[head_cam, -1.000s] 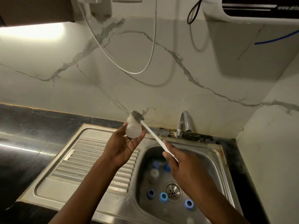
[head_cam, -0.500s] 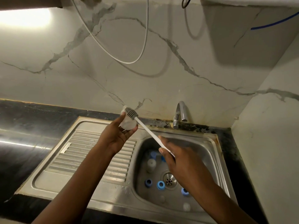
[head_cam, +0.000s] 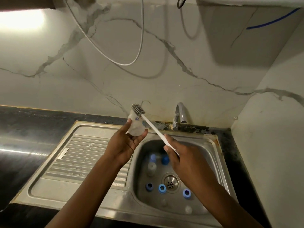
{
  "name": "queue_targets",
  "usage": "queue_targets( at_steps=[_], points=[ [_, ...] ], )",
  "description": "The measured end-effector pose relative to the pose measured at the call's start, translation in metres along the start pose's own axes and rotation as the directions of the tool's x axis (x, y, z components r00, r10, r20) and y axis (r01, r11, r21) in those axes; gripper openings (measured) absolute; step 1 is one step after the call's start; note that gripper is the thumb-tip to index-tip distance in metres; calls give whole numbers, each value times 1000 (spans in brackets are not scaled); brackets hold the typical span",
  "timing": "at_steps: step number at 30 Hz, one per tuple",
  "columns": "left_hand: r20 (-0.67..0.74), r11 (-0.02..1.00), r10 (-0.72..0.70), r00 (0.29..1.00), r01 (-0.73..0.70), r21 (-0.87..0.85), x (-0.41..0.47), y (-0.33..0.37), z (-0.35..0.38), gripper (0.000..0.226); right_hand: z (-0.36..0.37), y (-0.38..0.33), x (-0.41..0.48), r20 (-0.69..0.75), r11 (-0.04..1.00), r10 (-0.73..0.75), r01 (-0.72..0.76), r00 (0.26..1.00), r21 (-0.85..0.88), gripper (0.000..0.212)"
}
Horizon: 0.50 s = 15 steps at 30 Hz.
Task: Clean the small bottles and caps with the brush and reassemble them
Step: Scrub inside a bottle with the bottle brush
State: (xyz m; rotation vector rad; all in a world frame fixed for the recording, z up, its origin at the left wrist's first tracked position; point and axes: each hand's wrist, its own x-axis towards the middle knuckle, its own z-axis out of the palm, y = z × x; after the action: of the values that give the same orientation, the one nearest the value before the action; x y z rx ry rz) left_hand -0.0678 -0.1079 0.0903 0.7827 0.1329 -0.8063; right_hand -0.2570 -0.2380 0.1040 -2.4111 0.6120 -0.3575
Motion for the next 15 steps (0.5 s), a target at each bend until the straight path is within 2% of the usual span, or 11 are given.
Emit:
queue_targets(
  at_steps=[4, 9, 15],
  points=[
    [-19, 996, 42, 999, -44, -84, 8, 17, -7, 49, 5, 0, -14, 80, 1000, -2, 3, 997, -9, 49],
    [-53, 994, 57, 997, -61, -88, 12, 34, -11, 49, 13, 5, -30, 96, 1000, -2, 1, 995, 19, 49],
    [39, 990, 2, 999, 4, -143, 2, 20, -2, 43, 8, 5, -22, 55, 1000, 3, -4, 998, 13, 49]
  ],
)
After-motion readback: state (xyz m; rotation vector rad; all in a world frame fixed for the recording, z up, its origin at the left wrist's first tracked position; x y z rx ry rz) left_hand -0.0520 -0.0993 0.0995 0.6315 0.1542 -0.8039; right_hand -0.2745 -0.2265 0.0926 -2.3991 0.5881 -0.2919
